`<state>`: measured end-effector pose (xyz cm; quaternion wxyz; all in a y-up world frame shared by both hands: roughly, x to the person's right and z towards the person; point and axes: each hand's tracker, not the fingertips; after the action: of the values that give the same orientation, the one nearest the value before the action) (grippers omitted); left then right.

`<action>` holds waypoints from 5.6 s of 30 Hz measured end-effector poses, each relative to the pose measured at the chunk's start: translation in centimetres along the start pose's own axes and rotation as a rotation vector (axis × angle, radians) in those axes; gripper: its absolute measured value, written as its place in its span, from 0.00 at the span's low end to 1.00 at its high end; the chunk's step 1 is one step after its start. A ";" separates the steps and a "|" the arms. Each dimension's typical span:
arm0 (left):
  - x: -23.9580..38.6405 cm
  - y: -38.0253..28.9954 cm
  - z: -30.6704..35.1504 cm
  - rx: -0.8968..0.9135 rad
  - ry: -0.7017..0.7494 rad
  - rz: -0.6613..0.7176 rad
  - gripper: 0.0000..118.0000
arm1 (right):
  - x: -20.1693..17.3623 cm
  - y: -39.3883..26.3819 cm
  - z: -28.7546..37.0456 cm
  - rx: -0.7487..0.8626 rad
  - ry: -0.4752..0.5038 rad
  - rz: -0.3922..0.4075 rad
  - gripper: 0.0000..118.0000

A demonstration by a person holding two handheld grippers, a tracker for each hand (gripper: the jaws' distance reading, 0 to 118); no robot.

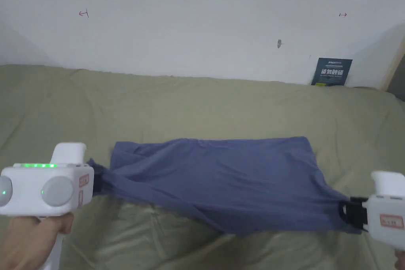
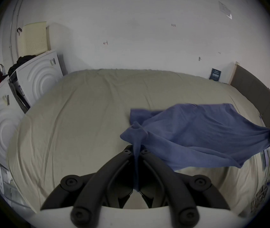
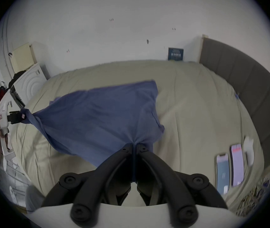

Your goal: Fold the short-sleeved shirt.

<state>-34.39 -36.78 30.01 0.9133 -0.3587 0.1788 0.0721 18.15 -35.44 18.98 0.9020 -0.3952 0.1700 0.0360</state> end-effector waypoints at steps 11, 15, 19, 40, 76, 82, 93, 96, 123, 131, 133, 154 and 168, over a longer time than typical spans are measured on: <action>-4.4 -12.2 7.3 -0.085 -0.040 0.008 0.00 | 1.3 -13.7 7.2 -0.086 0.058 -0.091 0.06; -4.8 -15.2 7.7 -0.141 -0.039 -0.005 0.00 | 1.3 -16.1 7.6 -0.128 0.074 -0.111 0.06; -5.7 -16.8 8.1 -0.157 -0.061 0.028 0.00 | 2.0 -16.2 7.1 -0.141 0.077 -0.134 0.06; -6.6 -15.7 10.5 -0.180 -0.014 0.100 0.96 | 1.1 -12.8 6.8 -0.150 -0.038 -0.013 0.99; -3.2 0.5 -2.4 -0.119 -0.059 0.121 0.04 | -2.5 -9.1 4.7 -0.007 0.048 -0.088 0.02; -1.2 6.2 -13.8 -0.233 -0.015 0.117 0.93 | -2.3 -8.0 1.8 -0.041 0.044 -0.091 0.02; 0.3 5.9 -20.9 -0.321 0.093 0.083 0.96 | 0.4 -4.4 -2.6 -0.068 0.030 -0.083 0.02; -0.6 6.2 -20.9 -0.304 0.077 0.107 0.74 | 1.2 -1.8 -4.9 -0.079 0.018 -0.041 0.02; 0.5 6.7 -19.8 -0.264 0.047 -0.012 0.00 | 3.4 11.6 -22.5 -0.245 -0.047 0.089 0.02; -0.1 8.4 -11.2 -0.176 0.023 0.005 0.00 | 0.7 12.7 -11.1 -0.120 0.012 0.133 0.02; -0.6 9.3 -7.7 -0.132 0.029 -0.006 0.00 | 0.5 13.2 -7.3 -0.069 0.015 0.149 0.02; -3.4 21.6 27.6 0.404 0.026 0.033 0.00 | -2.9 23.4 28.5 0.480 -0.003 0.167 0.02; -2.9 23.9 29.6 0.447 0.044 0.041 0.00 | -4.2 26.5 31.8 0.531 -0.040 0.176 0.02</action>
<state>-35.17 0.89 36.20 0.9644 -0.1451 0.2174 0.0411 17.76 6.06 21.93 0.9706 -0.1278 0.1892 0.0763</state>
